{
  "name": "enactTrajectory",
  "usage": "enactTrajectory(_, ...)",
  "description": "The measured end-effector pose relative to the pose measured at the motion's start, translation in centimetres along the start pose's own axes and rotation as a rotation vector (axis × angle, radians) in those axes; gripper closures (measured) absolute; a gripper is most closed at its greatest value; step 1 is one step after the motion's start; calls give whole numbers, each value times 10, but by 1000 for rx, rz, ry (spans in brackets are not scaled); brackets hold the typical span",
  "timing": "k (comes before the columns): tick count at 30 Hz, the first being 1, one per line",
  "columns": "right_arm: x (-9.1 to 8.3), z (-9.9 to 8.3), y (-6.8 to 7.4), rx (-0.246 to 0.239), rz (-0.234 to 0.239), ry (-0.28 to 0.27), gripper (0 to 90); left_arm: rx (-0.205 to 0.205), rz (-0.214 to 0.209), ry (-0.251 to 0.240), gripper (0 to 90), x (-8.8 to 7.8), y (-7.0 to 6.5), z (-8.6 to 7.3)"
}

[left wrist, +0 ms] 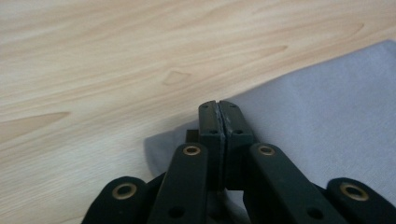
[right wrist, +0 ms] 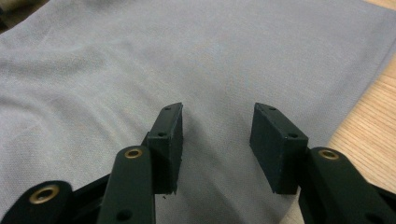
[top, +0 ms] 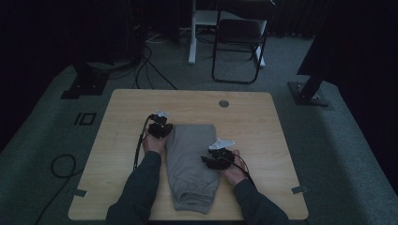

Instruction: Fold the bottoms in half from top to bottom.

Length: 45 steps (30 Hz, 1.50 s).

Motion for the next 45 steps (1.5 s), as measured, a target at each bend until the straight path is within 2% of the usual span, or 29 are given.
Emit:
enactTrajectory(2,0,0,0,2,-3,-1,554,-19,20,-14,894,-5,8,0)
enactTrajectory(5,0,0,1,5,-9,-1,561,-77,48,-35,894,-12,24,-3)
enactTrajectory(7,0,0,1,4,-11,-1,563,-115,53,-29,895,-14,33,-6)
enactTrajectory(8,0,0,1,5,-11,-1,564,-112,51,-24,895,-14,35,-7)
enactTrajectory(10,0,0,1,5,-12,-1,564,-81,52,-28,876,-13,34,-10)
enactTrajectory(11,0,0,1,6,-12,1,563,-79,55,-36,836,-13,33,-10)
enactTrajectory(13,-1,1,0,11,-4,11,564,-102,35,-49,798,-13,33,-9)
enactTrajectory(15,-2,3,-3,9,-2,9,568,-94,34,-55,761,-13,31,-8)
enactTrajectory(16,-3,5,-8,18,-33,-2,582,-87,33,-54,743,-13,31,-7)
enactTrajectory(18,-8,11,-17,47,-62,-34,612,-74,40,-46,723,-10,29,-6)
enactTrajectory(20,-11,22,-32,91,-106,-78,644,-87,38,-43,710,-7,30,-6)
enactTrajectory(22,-10,32,-45,121,-138,-98,665,-106,34,-30,703,-4,32,-6)
enactTrajectory(23,-7,40,-55,139,-159,-104,672,-113,30,-28,700,-3,32,-7)
enactTrajectory(29,19,62,-92,237,-227,-93,707,-120,24,-10,697,4,32,-8)
enactTrajectory(33,32,70,-102,272,-240,-82,668,-116,14,-15,744,6,29,-8)
enactTrajectory(35,39,71,-107,299,-231,-59,665,-98,24,-2,869,7,28,-9)
enactTrajectory(36,40,71,-108,306,-232,-55,696,-96,26,-3,899,6,27,-9)
enactTrajectory(37,41,70,-109,313,-236,-50,768,-90,35,-6,900,6,27,-10)
enactTrajectory(39,40,70,-109,323,-261,-48,895,-91,71,-14,900,3,28,-10)
enactTrajectory(40,37,70,-110,333,-277,-51,900,-102,75,-14,900,2,29,-10)
enactTrajectory(42,36,70,-111,341,-282,-57,900,-115,78,-18,900,1,31,-9)
enactTrajectory(43,34,70,-112,345,-294,-60,900,-132,88,-35,900,-2,33,-7)
enactTrajectory(44,30,68,-115,369,-299,-78,826,-141,84,-46,897,-3,33,-6)
enactTrajectory(45,29,68,-116,378,-285,-91,763,-145,75,-55,824,-4,31,-4)
Point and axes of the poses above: each handheld gripper's, and its own axes: x roughly forward along the jaws, z roughly out of its top, y roughly to its left, the point moved 2 cm from there along x, roughly forward along the jaws, and after that the axes turned 13 degrees about z, right-handed, at the moved point
